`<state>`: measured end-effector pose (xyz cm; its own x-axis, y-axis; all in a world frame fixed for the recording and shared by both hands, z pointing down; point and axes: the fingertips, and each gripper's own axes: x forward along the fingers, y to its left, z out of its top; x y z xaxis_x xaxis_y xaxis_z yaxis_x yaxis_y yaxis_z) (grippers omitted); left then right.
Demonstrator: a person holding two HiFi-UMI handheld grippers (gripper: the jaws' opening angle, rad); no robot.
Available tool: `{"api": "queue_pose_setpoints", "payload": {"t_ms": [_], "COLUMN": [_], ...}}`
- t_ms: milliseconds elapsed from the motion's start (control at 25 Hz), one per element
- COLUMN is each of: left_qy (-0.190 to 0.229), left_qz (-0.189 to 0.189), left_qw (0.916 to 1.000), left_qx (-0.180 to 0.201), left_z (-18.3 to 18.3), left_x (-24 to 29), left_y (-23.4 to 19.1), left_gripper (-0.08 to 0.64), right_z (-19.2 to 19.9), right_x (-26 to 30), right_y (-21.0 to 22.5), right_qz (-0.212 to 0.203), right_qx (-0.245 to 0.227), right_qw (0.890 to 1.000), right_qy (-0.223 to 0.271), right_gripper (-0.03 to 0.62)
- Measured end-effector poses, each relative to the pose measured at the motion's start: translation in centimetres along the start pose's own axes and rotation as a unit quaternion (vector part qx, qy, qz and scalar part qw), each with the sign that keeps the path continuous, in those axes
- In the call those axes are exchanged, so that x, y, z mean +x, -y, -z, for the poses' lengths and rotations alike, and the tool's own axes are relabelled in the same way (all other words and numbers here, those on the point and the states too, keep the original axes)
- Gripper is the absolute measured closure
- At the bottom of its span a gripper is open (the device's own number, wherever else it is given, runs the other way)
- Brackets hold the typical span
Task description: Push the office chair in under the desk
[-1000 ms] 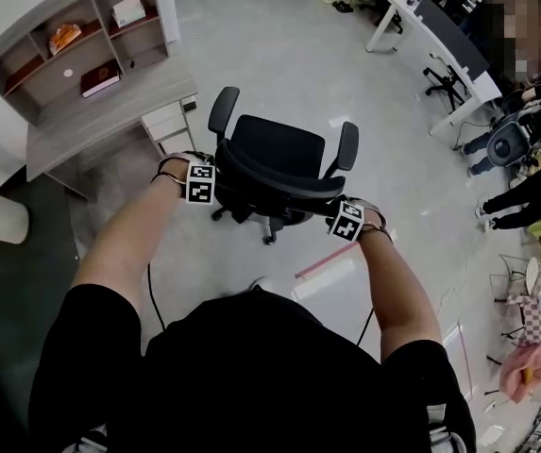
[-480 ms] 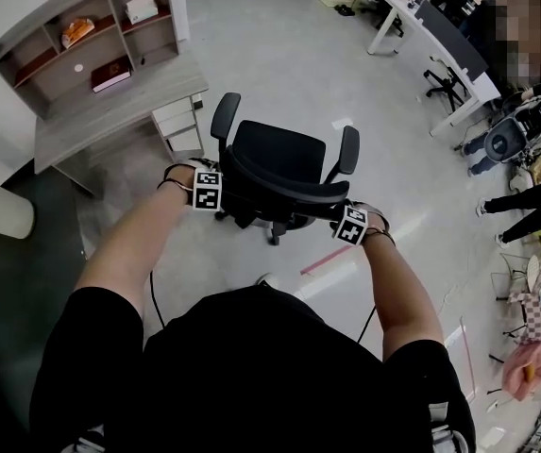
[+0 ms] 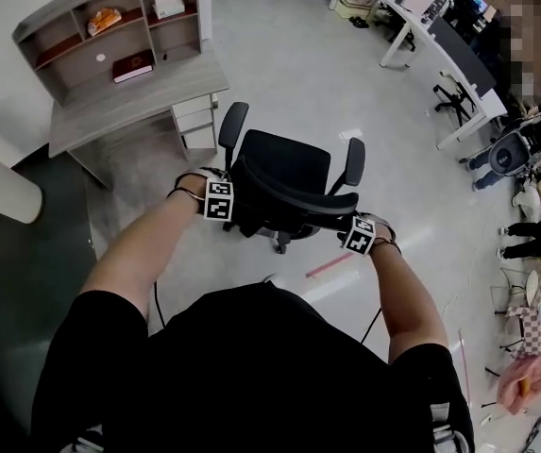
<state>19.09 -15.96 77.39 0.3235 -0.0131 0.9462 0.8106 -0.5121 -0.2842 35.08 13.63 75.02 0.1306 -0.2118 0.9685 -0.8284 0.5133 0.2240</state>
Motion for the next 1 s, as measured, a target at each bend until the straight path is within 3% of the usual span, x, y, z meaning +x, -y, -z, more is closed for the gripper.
{"api": "queue_pose_setpoints", "payload": {"t_ms": [400,1000], "left_qy": [-0.004,-0.018], "left_qz": [0.0,-0.015], "left_qw": [0.9999,0.9975], "left_qx": [-0.014,-0.067], "left_z": [2.8,12.6], "left_x": [-1.4,-5.3], "left_y": [4.1,10.7], "left_gripper": [0.368,0.368], "right_z": [-2.8,-13.3], "right_x": [-0.1,0.1], "right_y": [-3.2,-6.4], "right_qz": [-0.002,-0.007], "right_qx": [-0.011,-0.065], "right_qw": [1.0,0.998], "right_qy": [-0.006,0.011], "right_gripper": [0.408,0.408]}}
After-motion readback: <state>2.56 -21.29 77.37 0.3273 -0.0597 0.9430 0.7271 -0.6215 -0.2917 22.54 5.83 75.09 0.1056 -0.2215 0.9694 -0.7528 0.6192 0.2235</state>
